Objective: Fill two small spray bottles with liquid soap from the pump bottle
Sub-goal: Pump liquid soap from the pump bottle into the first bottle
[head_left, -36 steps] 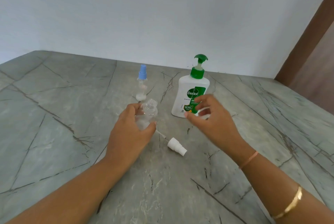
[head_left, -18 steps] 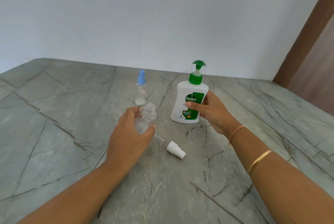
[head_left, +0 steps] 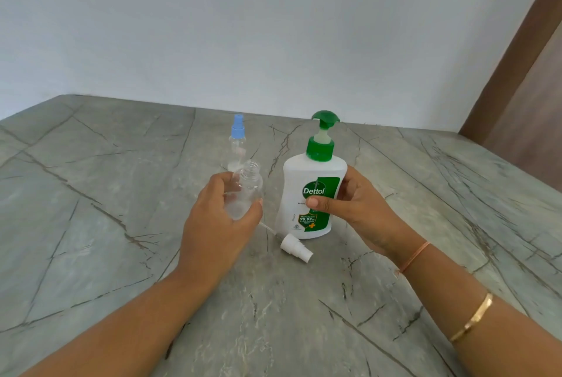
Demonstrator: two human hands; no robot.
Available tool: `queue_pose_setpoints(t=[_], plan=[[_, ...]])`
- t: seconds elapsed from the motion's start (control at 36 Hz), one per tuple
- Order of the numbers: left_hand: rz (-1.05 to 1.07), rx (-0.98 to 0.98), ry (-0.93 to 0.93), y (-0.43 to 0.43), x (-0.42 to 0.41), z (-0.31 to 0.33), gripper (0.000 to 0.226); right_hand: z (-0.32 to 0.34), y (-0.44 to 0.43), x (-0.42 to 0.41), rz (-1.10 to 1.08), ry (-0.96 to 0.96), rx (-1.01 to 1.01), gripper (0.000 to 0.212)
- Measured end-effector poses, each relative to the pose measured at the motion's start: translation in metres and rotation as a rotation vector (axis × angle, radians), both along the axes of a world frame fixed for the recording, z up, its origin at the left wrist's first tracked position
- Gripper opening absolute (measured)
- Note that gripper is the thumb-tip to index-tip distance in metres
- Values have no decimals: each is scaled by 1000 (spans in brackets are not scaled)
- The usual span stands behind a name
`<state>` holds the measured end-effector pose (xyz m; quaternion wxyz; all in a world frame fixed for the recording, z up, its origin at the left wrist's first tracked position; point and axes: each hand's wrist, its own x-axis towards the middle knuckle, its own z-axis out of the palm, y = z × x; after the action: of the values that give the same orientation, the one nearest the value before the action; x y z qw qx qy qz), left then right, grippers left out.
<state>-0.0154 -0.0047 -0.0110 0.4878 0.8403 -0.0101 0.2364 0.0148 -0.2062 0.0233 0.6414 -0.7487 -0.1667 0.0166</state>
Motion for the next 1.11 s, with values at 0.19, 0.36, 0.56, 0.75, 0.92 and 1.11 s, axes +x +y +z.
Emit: queue_pose_setpoints(t=[0.19, 0.36, 0.56, 0.75, 0.92, 1.11], plan=[[-25, 2, -16, -1, 1, 0, 41, -1, -2, -7, 12, 28, -14, 58], [-43, -17, -11, -1, -1, 0, 40, 2, -2, -10, 18, 28, -11, 61], [-89, 95, 89, -2, 0, -3, 41, 2, -3, -15, -17, -1, 9, 68], [-68, 364, 90, -5, -2, -6, 54, 5, -4, -15, -76, -31, 21, 65], [24, 487, 28, -8, -5, -6, 52, 2, -2, -20, -198, -167, -76, 81], [78, 491, 30, -8, -5, -6, 50, 12, 9, -50, -543, -1018, -447, 52]])
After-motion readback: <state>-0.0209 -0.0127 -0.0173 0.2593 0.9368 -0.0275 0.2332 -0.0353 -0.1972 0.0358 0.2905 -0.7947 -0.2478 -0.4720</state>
